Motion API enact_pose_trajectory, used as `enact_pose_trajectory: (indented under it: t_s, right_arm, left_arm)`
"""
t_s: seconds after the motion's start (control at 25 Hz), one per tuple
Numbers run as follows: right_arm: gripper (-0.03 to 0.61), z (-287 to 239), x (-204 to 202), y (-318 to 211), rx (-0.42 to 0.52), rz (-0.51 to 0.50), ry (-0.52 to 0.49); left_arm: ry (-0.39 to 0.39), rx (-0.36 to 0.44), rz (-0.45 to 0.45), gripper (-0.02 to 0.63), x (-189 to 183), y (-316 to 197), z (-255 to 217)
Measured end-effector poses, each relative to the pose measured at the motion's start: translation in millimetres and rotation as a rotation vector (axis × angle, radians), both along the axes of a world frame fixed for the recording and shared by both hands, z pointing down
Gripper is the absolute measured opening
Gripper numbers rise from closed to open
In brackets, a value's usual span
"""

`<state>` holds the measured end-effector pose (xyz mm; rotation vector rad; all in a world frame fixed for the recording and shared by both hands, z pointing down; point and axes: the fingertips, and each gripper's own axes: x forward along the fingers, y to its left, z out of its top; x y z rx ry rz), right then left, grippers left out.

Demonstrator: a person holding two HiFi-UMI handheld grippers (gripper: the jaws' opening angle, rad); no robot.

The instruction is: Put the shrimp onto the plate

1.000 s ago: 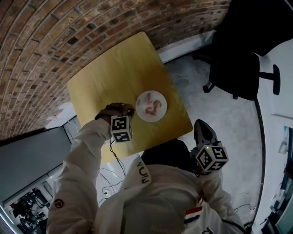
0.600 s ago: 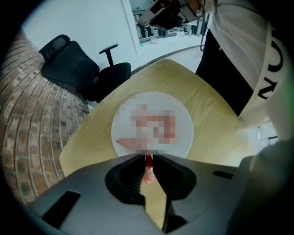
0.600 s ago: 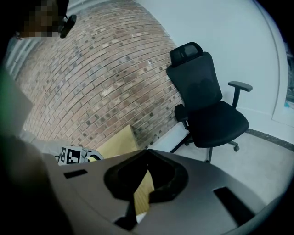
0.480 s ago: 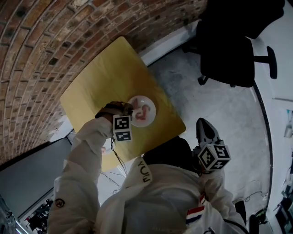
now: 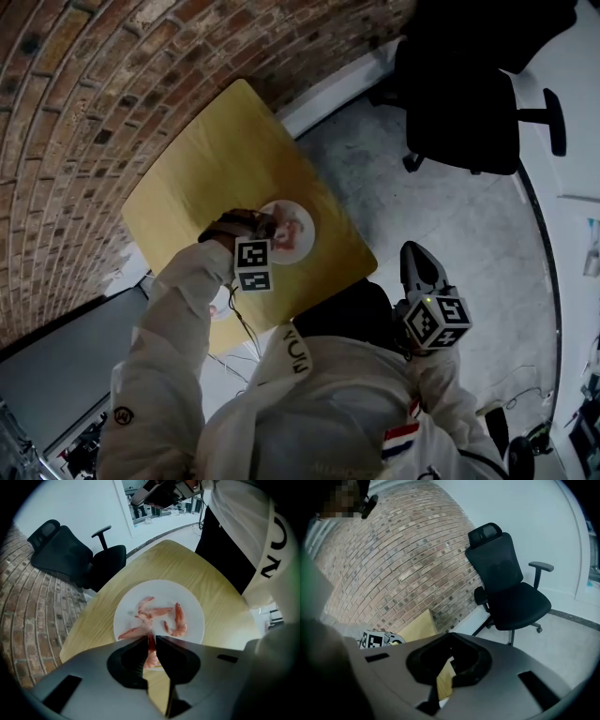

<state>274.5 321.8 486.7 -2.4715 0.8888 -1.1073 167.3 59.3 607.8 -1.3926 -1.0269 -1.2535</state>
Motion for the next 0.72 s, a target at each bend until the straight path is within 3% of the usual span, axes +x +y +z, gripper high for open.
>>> enact_pose_trajectory:
  t_s: [0.72]
  right_arm:
    - [0.023, 1.3, -8.2, -8.8, 0.003, -0.034, 0.006]
  left_arm:
    - [0.065, -0.039, -0.120, 0.060, -1.2, -6.6, -6.2]
